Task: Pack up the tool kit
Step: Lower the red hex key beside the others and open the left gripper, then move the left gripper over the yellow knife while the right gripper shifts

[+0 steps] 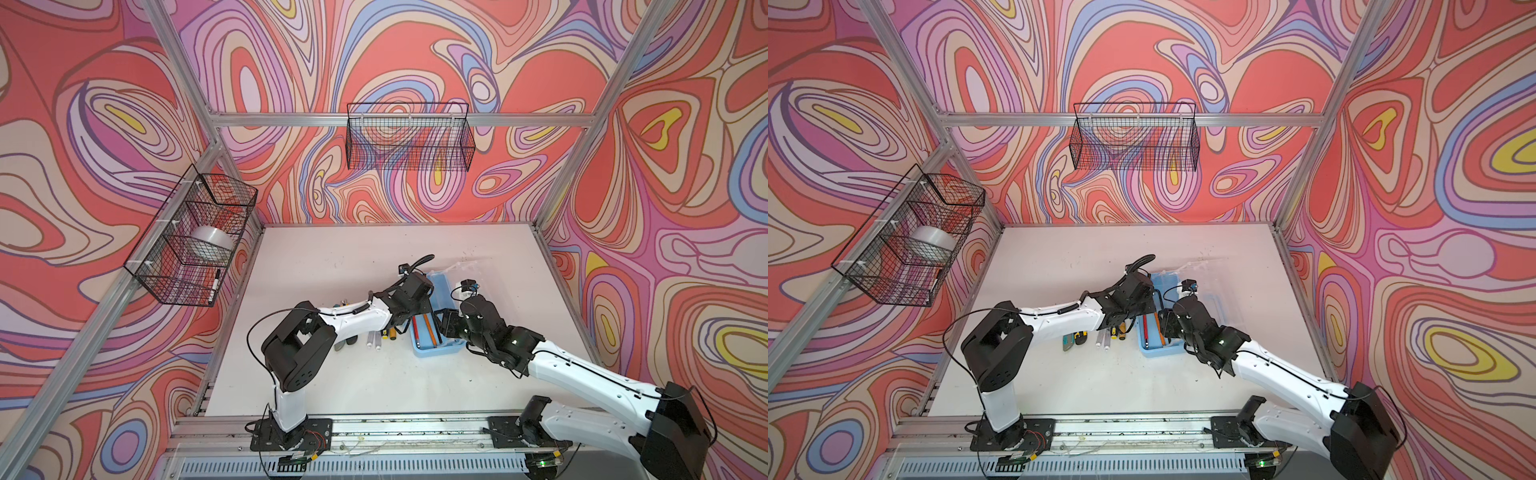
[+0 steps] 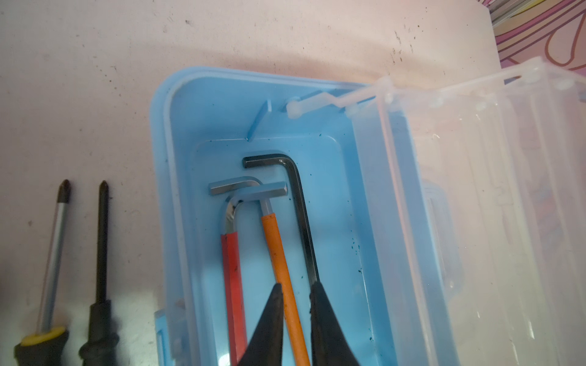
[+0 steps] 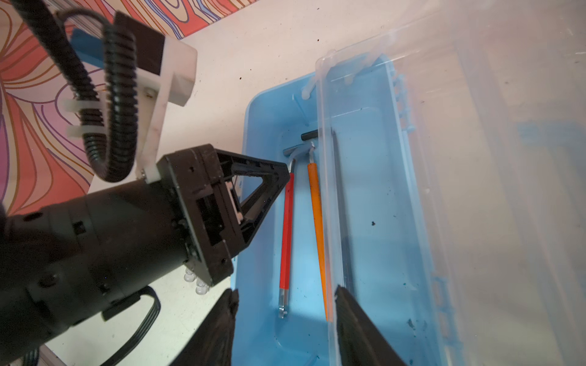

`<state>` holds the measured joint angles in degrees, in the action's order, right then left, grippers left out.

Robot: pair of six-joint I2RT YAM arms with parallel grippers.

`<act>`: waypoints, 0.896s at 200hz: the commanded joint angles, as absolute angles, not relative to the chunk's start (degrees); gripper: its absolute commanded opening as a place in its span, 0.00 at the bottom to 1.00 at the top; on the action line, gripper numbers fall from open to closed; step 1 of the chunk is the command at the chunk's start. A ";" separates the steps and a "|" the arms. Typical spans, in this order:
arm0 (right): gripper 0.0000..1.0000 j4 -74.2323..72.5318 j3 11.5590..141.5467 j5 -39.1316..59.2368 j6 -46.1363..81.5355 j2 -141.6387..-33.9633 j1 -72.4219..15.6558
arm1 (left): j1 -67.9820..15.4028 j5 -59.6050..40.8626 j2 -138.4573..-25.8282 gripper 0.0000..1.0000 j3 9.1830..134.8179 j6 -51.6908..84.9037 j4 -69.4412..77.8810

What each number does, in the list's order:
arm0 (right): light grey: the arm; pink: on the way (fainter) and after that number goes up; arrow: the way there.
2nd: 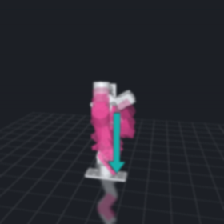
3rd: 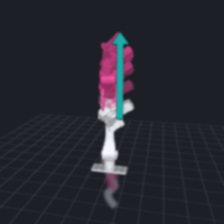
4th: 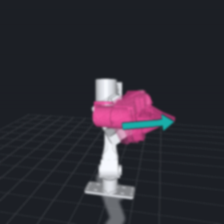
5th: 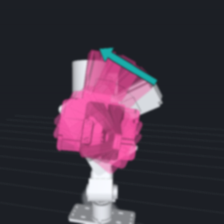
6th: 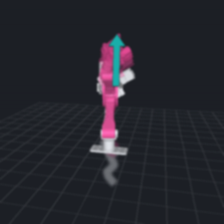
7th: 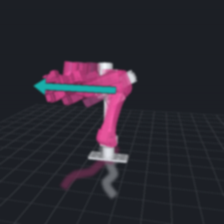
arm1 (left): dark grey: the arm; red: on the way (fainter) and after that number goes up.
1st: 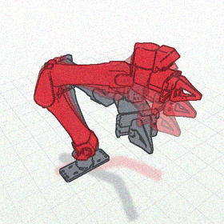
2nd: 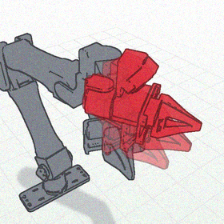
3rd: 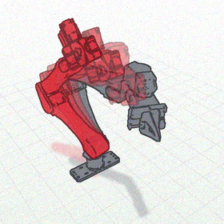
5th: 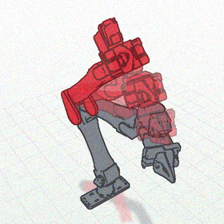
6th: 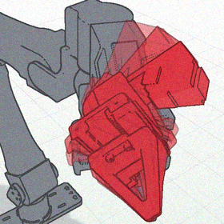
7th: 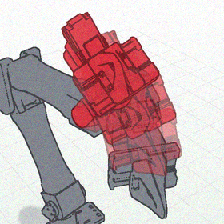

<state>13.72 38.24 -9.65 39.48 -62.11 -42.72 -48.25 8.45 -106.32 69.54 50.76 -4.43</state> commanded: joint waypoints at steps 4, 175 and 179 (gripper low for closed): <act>0.52 13.64 37.53 -9.86 38.68 -62.67 -42.33 | -47.34 9.87 -105.84 0.18 70.52 49.35 -6.10; 0.59 26.84 59.66 -20.99 31.27 -75.56 -57.30 | -36.91 16.23 -71.28 0.42 51.02 36.93 -28.21; 0.59 26.46 59.95 -20.74 31.21 -76.40 -57.48 | -36.23 16.10 -71.27 0.42 50.68 37.03 -28.44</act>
<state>23.22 57.76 -17.15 32.01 -72.12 -55.46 -38.76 17.32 -72.38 52.47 37.69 -22.70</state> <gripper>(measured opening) 0.585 0.402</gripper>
